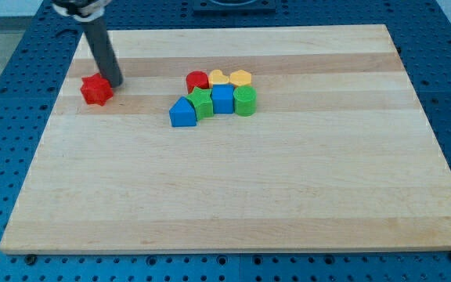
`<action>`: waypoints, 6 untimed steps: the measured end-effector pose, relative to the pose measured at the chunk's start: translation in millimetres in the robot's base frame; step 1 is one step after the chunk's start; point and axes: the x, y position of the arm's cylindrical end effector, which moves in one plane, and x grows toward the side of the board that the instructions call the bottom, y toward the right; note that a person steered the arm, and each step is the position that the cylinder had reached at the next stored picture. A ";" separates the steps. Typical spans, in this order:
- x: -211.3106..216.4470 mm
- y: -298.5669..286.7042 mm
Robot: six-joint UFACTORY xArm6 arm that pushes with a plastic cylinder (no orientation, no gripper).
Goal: Slide the red star towards center left
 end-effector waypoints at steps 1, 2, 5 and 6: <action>1.9 -21.1; 3.1 -14.3; 14.9 3.2; 14.9 -29.3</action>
